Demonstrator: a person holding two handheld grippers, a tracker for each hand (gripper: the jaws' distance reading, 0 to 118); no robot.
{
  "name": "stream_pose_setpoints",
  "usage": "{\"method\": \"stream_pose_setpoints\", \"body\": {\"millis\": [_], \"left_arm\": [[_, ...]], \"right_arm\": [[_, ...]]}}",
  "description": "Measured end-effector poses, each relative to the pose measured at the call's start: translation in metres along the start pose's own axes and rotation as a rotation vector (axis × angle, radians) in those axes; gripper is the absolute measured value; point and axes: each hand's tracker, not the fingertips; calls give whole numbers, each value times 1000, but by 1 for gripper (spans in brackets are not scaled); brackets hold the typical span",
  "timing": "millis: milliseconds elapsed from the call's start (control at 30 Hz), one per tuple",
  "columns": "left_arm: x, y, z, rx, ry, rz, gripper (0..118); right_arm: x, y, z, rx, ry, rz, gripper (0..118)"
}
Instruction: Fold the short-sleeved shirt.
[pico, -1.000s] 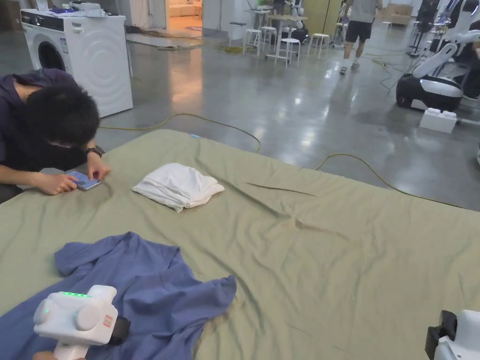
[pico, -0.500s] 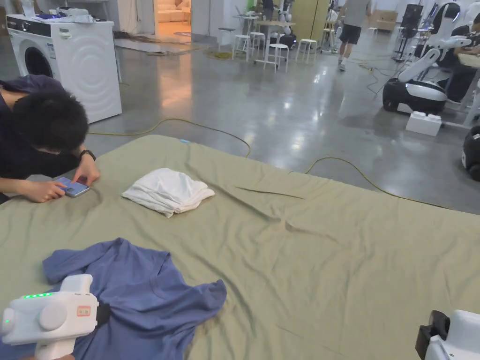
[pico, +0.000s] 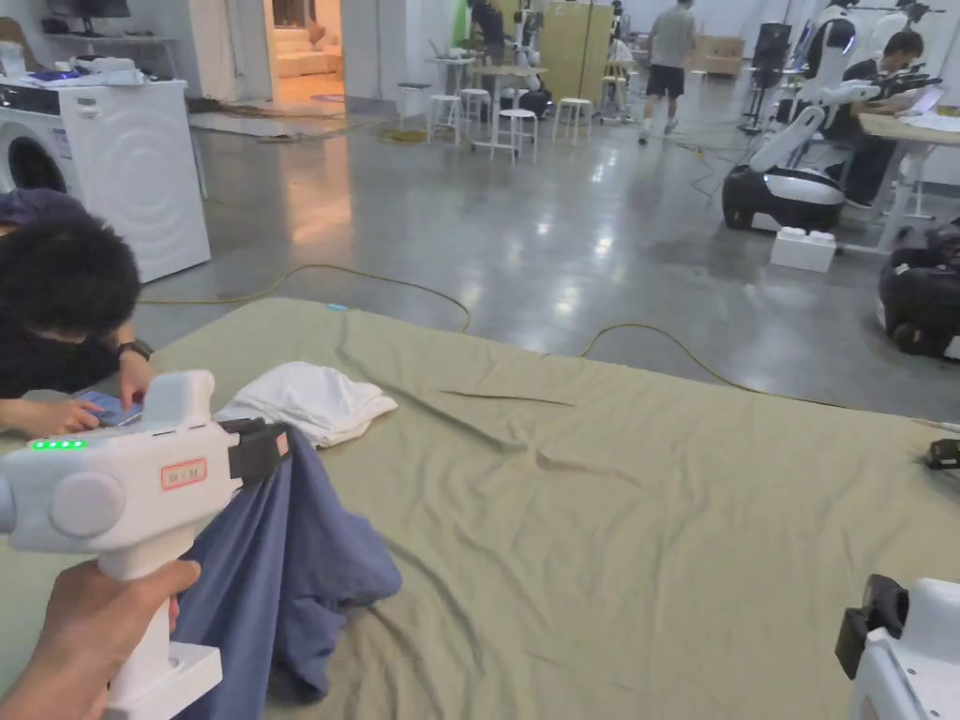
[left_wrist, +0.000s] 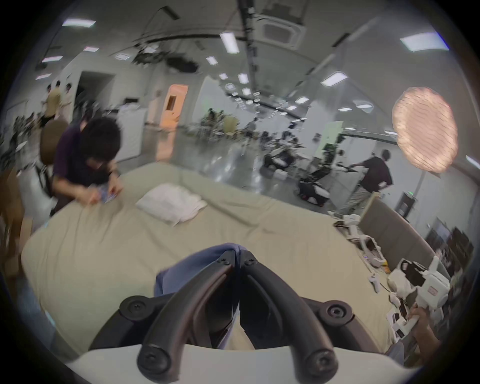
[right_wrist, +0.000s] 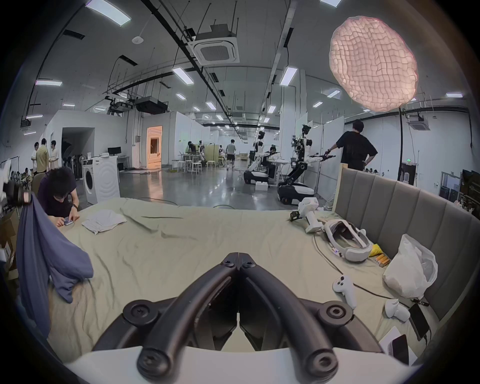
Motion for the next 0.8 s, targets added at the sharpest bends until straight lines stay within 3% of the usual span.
{"method": "stream_pose_setpoints", "body": {"millis": [200, 400, 633, 800], "left_arm": [[103, 34, -9, 47, -209, -146, 3], [208, 17, -38, -8, -394, -248, 3], [296, -76, -101, -199, -493, -286, 3], [320, -155, -130, -362, -536, -242, 4]], "right_arm": [[21, 9, 18, 42, -27, -18, 0], [47, 11, 36, 58, -67, -32, 0], [83, -2, 53, 27, -128, -35, 0], [103, -20, 59, -25, -153, -36, 0]]}}
